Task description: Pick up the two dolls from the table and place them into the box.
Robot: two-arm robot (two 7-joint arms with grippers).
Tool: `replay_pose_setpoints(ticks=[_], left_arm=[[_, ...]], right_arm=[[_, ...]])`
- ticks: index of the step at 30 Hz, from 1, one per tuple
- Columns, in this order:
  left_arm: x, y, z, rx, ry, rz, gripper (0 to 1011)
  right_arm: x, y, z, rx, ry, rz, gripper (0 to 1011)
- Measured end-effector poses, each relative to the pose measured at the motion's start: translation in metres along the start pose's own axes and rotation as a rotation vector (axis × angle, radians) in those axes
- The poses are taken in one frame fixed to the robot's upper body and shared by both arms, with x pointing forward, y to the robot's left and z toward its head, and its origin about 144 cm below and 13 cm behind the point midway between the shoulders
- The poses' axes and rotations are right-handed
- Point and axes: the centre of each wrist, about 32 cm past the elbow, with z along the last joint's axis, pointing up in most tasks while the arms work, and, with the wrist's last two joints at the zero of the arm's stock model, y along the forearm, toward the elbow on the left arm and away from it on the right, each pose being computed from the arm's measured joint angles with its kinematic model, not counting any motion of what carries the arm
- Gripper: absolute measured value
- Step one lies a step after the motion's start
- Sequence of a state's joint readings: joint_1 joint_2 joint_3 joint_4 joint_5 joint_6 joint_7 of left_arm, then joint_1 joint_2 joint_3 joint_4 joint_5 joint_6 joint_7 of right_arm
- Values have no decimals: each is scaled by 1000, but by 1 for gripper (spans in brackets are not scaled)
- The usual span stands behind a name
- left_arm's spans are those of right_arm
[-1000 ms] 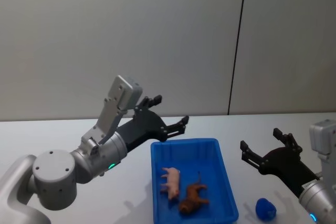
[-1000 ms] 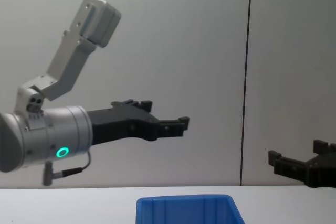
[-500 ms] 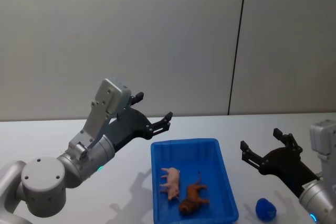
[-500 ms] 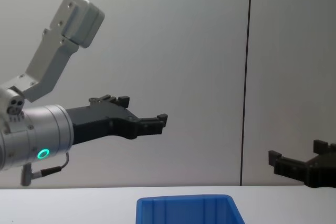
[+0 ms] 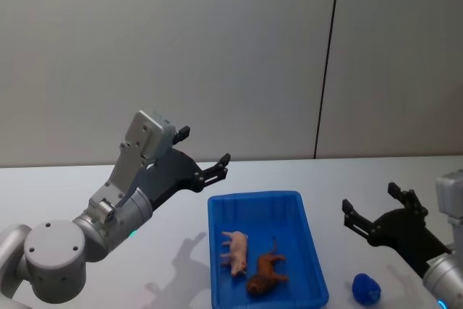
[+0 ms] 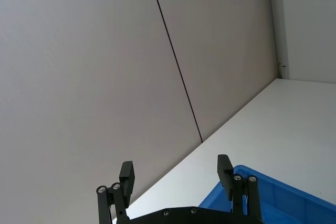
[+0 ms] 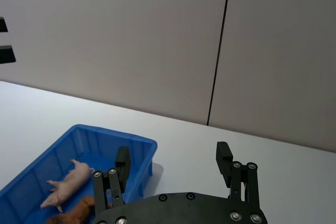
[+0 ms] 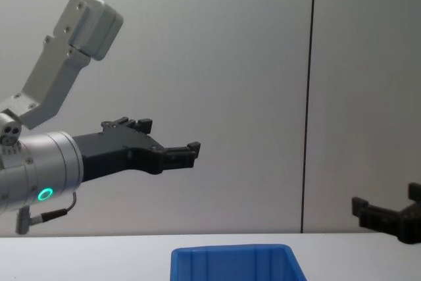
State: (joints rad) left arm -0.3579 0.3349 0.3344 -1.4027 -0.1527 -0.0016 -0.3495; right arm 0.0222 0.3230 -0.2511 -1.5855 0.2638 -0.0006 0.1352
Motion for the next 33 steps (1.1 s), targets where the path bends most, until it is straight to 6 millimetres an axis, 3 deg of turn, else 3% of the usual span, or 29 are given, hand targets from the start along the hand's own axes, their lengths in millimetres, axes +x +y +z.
replay_pose_setpoints(ticks=[10,33], left_arm=[[0,1,0,0,-5,9,1001],[0,2,0,0,-9,14,1001]], right_arm=[[6,-8,-7,-72,10,-24,1001],[6,-20,-45,-287,31,-13,1001]])
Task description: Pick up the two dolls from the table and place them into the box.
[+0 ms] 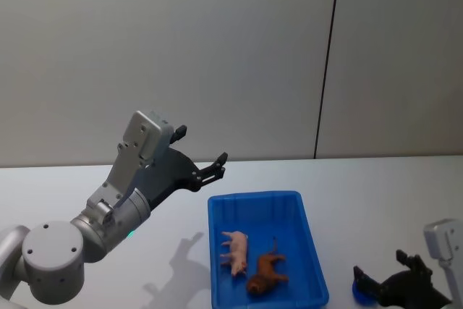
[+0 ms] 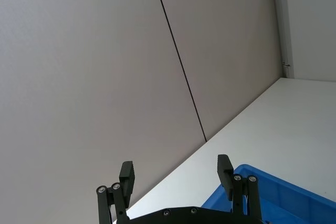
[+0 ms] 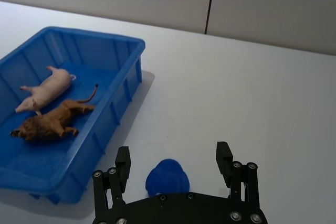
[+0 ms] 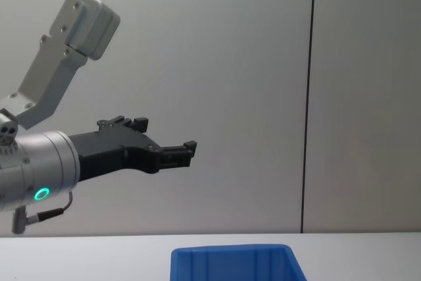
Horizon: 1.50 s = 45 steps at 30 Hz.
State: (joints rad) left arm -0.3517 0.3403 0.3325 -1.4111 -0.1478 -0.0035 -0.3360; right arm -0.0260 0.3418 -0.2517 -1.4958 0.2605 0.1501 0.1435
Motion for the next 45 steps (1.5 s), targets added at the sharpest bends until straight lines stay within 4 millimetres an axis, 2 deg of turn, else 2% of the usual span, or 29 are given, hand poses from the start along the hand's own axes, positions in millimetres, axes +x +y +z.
replay_pose_setpoints(ticks=[6,27,33,35,36,39,40,42,45], left_arm=[[0,0,0,0,0,0,1001],[0,0,0,0,0,1,1001],[0,0,0,0,0,1,1001],[0,0,0,0,0,1,1001],[0,0,0,0,0,1,1001],[0,0,0,0,0,0,1001],[0,0,0,0,0,1,1001],[0,0,0,0,0,0,1001],[0,0,0,0,0,1,1001]], right_arm=[[-3,2,-11,-39,-1,15,1001],[-5,12,-31,-97,-7,21,1001],[-4,14,-34,-99,-6,25,868],[-3,14,-35,-100,-5,27,781],[-3,15,-35,-100,-4,27,781],[-2,16,-37,-102,-2,27,675],[-2,16,-37,-102,-2,27,675],[-1,17,-38,-104,0,28,566],[0,18,-38,-104,1,27,510]])
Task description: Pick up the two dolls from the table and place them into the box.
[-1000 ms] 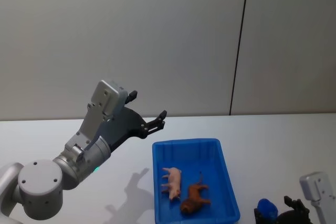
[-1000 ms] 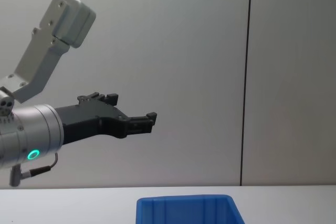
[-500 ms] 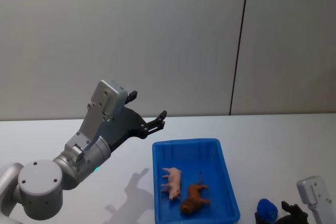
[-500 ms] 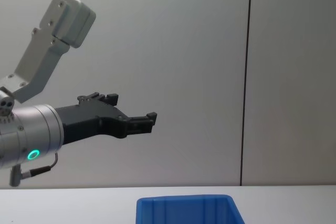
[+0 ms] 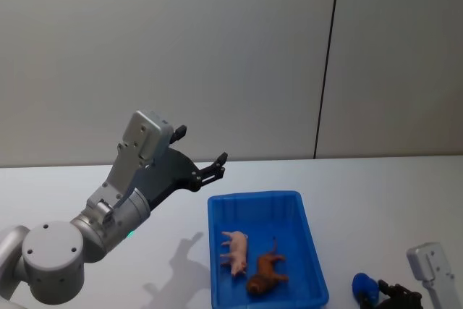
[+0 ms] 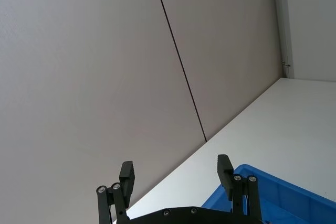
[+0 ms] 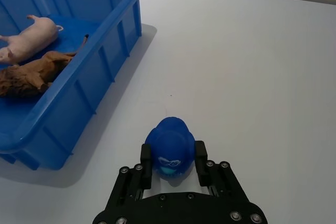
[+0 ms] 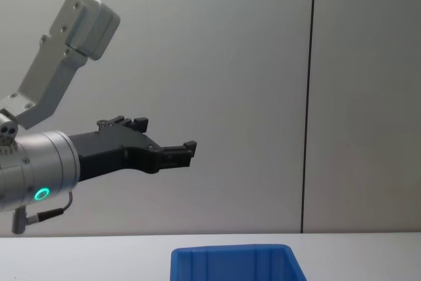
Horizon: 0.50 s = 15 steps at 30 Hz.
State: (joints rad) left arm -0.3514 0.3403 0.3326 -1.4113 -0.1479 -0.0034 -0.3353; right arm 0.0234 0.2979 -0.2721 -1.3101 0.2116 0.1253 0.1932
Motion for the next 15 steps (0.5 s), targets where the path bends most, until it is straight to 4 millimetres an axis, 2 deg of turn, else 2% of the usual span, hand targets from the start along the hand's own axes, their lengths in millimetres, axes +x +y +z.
replay_pose_setpoints(ticks=[1,12,15], left_arm=[[0,0,0,0,0,0,1001],[0,0,0,0,0,0,1001],[0,0,0,0,0,0,1001]], right_arm=[[1,1,0,0,0,-1,461],[4,2,1,10,-9,-4,371],[4,2,3,23,-17,-3,317]])
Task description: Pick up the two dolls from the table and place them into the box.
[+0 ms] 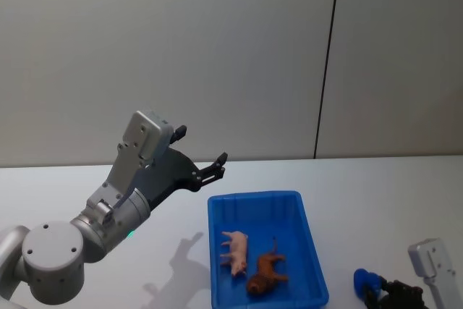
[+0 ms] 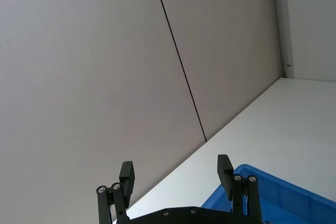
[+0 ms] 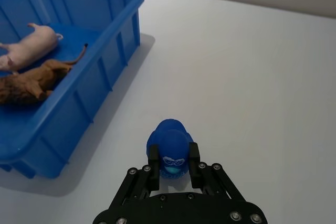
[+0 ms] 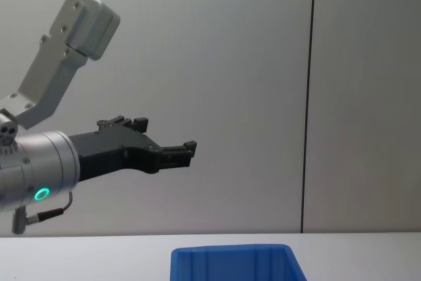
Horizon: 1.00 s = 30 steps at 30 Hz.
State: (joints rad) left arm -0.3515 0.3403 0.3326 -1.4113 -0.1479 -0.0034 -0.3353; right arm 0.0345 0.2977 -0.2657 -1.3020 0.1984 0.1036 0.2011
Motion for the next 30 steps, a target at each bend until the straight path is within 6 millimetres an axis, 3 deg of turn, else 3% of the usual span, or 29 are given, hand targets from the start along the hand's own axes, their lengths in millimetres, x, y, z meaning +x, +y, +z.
replay_pose_setpoints(ticks=[12,30], left_arm=[[0,0,0,0,0,0,1001],[0,0,0,0,0,0,1001]], right_arm=[[0,-3,18,113,-49,25,235],[-16,6,66,351,-115,191,131]])
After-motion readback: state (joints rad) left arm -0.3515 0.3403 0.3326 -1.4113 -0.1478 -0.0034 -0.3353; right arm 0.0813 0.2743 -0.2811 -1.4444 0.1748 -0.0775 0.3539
